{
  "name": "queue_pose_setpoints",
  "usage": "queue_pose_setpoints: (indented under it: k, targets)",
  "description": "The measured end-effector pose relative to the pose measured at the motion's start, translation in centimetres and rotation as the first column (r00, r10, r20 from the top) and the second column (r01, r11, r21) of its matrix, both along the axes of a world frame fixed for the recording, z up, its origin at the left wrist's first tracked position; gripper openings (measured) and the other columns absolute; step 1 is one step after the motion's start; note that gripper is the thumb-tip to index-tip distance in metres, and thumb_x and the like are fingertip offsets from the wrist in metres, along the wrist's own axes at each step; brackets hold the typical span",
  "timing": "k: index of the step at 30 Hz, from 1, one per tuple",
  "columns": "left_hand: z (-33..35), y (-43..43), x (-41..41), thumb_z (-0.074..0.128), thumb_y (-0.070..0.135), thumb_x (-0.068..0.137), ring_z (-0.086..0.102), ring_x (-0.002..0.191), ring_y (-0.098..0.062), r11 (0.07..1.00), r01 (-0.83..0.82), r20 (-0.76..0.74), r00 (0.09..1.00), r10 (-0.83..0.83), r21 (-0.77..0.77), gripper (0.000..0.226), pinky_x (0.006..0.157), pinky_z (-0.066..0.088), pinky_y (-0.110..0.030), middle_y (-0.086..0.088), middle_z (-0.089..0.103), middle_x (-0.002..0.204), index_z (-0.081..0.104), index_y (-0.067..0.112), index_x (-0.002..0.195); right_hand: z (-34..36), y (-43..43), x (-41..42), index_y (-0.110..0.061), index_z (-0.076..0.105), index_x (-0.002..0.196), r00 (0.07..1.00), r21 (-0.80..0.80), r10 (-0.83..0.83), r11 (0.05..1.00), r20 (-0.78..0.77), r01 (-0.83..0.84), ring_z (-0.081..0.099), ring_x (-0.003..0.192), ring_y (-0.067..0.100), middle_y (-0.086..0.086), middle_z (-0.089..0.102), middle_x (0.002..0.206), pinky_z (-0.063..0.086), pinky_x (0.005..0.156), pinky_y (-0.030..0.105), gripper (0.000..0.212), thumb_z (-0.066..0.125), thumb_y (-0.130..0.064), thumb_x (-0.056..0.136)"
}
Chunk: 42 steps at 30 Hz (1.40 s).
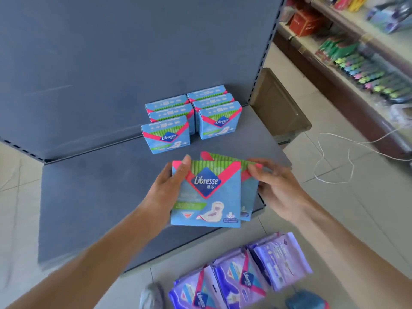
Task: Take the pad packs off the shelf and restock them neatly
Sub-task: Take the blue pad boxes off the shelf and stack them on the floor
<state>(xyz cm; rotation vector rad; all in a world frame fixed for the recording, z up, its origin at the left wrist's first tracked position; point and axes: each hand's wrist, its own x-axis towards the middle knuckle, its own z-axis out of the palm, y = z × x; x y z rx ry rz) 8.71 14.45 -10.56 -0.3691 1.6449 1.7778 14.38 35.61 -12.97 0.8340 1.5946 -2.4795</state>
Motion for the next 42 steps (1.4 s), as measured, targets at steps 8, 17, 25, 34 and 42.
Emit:
queue_pose_setpoints:
  k: [8, 17, 25, 34, 42]
  targets:
    - [-1.2, 5.2, 7.4, 0.052, 0.047, 0.092, 0.055, 0.069, -0.016, 0.974, 0.075, -0.075, 0.993, -0.093, -0.215, 0.043, 0.05, 0.049, -0.019, -0.005, 0.052, 0.087, 0.045, 0.007, 0.107, 1.2, -2.7, 12.0, -0.017, 0.066, 0.099, 0.994, -0.064, -0.113, 0.992, -0.009, 0.112, 0.072, 0.075, 0.019, 0.004, 0.075, 0.09, 0.054, 0.059, 0.024, 0.047, 0.084, -0.008, 0.057]
    - [-0.4, 6.4, 18.8, 0.069, 0.017, 0.084, 0.07, 0.083, -0.025, 0.831, 0.555, 0.017, 0.831, -0.556, 0.022, 0.038, 0.064, 0.059, -0.03, -0.013, 0.068, 0.104, 0.049, 0.009, 0.117, 0.5, -4.0, 27.5, -0.001, 0.052, 0.124, 0.862, 0.018, -0.483, 0.873, 0.152, 0.487, 0.062, 0.105, 0.047, 0.026, 0.064, 0.118, 0.048, 0.091, 0.056, 0.083, 0.078, -0.024, 0.049]
    - [-7.7, 5.4, 33.6, 0.077, 0.045, 0.07, 0.069, 0.089, -0.011, 0.675, 0.733, -0.101, 0.667, -0.738, -0.085, 0.046, 0.077, 0.057, -0.034, 0.003, 0.068, 0.098, 0.052, 0.027, 0.103, -5.1, -9.1, 44.2, -0.002, 0.06, 0.12, 0.746, 0.014, -0.631, 0.765, 0.211, 0.644, 0.064, 0.108, 0.038, 0.019, 0.067, 0.119, 0.047, 0.093, 0.048, 0.069, 0.073, -0.028, 0.057]
    - [-19.6, 4.2, 45.2, 0.077, 0.025, 0.077, 0.068, 0.072, 0.001, 0.545, 0.823, 0.057, 0.559, -0.827, -0.161, 0.036, 0.063, 0.054, -0.02, 0.006, 0.066, 0.09, 0.049, 0.023, 0.1, -15.7, -12.9, 56.3, -0.009, 0.065, 0.11, 0.596, 0.014, -0.703, 0.651, 0.387, 0.759, 0.072, 0.085, 0.023, 0.011, 0.073, 0.102, 0.056, 0.063, 0.022, 0.048, 0.068, -0.017, 0.063]
    - [-35.4, 2.1, 47.4, 0.065, 0.014, 0.088, 0.065, 0.1, -0.028, 0.32, 0.89, 0.192, 0.393, -0.899, -0.324, 0.029, 0.088, 0.052, -0.047, -0.015, 0.062, 0.112, 0.045, 0.017, 0.11, -31.5, -17.1, 56.7, -0.005, 0.058, 0.115, 0.503, -0.018, -0.645, 0.605, 0.575, 0.796, 0.073, 0.083, 0.026, 0.013, 0.074, 0.101, 0.055, 0.063, 0.027, 0.055, 0.069, -0.021, 0.063]
